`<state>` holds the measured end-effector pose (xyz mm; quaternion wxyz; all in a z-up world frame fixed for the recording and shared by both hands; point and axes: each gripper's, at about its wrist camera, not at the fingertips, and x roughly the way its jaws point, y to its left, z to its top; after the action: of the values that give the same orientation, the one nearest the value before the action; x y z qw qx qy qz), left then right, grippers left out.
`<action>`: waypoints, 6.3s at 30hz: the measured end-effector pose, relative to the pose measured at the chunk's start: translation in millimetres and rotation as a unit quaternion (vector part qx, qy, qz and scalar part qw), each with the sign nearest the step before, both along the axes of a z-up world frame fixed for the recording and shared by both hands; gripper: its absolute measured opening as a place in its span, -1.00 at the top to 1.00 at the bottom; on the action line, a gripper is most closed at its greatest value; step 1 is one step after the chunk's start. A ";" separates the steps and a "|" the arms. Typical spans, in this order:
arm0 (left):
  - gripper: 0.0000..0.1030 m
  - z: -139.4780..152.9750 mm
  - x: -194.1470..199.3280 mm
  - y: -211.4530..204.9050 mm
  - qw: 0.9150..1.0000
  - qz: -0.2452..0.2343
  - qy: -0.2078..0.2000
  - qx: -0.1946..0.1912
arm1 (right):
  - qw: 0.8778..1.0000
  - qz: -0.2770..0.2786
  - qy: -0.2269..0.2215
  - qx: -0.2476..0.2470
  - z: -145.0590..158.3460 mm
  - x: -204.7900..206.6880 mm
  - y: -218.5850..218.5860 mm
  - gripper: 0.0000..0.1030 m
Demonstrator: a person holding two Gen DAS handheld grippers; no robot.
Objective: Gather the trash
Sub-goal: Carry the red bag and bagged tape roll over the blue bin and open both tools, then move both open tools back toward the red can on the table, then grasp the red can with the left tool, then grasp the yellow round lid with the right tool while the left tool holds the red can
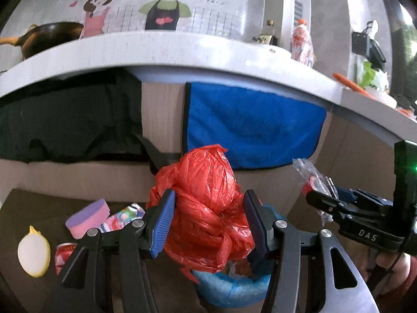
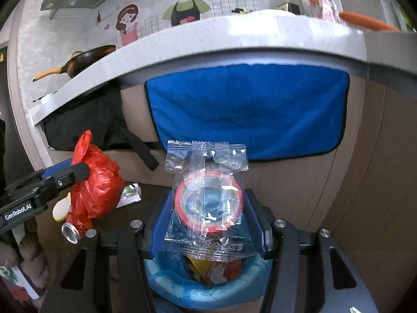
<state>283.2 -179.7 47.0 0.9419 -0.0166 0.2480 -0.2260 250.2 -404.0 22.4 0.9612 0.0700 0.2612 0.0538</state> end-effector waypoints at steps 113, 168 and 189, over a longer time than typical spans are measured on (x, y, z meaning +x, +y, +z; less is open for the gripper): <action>-0.49 -140.7 21.8 255.6 0.968 0.056 0.214 -0.119 | 0.989 0.135 0.021 -0.053 -46.0 -47.4 216.9 -0.52; 0.45 -142.6 -43.6 472.2 0.945 0.225 0.161 -0.177 | 0.931 0.318 0.169 -0.051 -123.3 137.5 450.3 0.03; 0.46 -123.4 -19.7 377.9 0.960 0.163 0.169 -0.152 | 0.965 0.238 0.079 -0.080 -40.9 47.0 297.0 0.75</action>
<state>263.5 198.2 -76.5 0.8966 -0.2374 0.3607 -0.0987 297.3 -107.0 -18.5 0.8997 -0.0674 0.3484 0.2543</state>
